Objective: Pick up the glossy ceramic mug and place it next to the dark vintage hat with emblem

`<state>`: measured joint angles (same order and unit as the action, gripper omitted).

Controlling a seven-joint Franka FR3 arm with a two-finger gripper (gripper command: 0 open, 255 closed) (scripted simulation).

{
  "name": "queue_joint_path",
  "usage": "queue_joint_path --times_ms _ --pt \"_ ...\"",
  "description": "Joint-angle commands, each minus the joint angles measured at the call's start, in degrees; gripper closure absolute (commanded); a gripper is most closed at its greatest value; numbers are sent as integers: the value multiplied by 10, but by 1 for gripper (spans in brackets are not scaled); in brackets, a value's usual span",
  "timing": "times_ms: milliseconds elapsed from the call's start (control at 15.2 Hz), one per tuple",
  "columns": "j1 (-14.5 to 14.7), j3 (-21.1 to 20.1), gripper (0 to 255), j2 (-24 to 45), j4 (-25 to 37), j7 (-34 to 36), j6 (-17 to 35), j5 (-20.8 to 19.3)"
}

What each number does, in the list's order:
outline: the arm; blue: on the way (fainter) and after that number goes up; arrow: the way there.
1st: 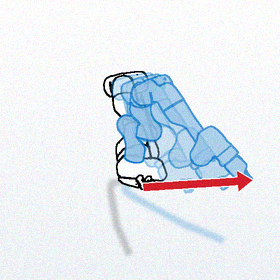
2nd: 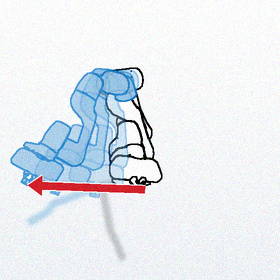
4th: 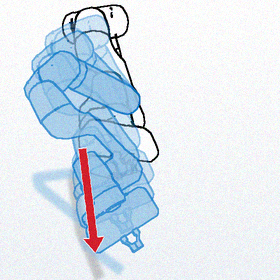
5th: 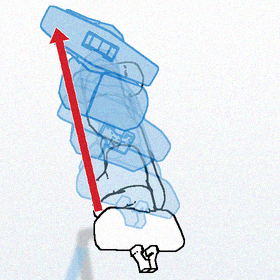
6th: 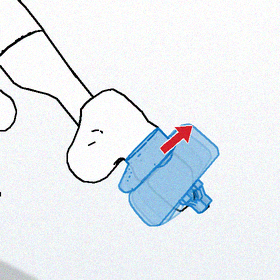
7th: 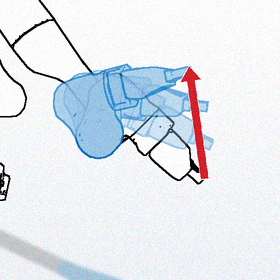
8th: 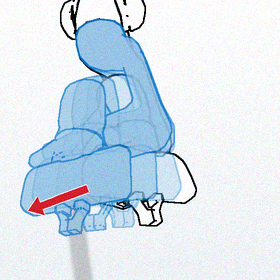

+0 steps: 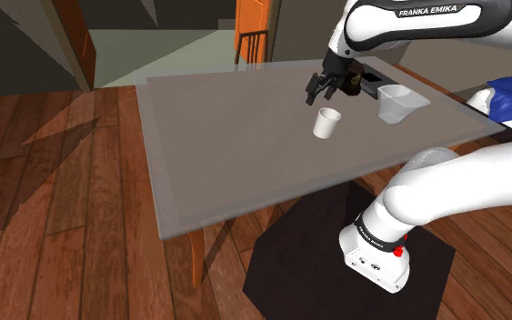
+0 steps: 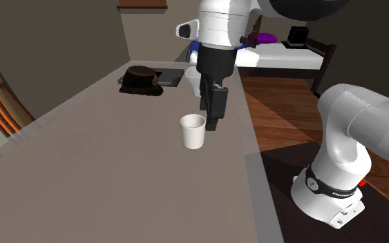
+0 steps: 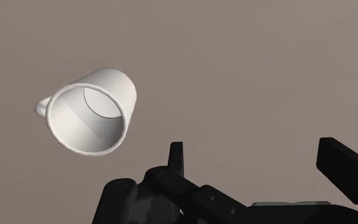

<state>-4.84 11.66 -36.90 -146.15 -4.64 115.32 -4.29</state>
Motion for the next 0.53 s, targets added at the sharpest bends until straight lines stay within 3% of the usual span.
queue_joint_path --times_ms 0,462 --pt "-11 16 0 22 -10 -18 31 -17" --pt "-43 67 0 117 -27 -66 141 -67"
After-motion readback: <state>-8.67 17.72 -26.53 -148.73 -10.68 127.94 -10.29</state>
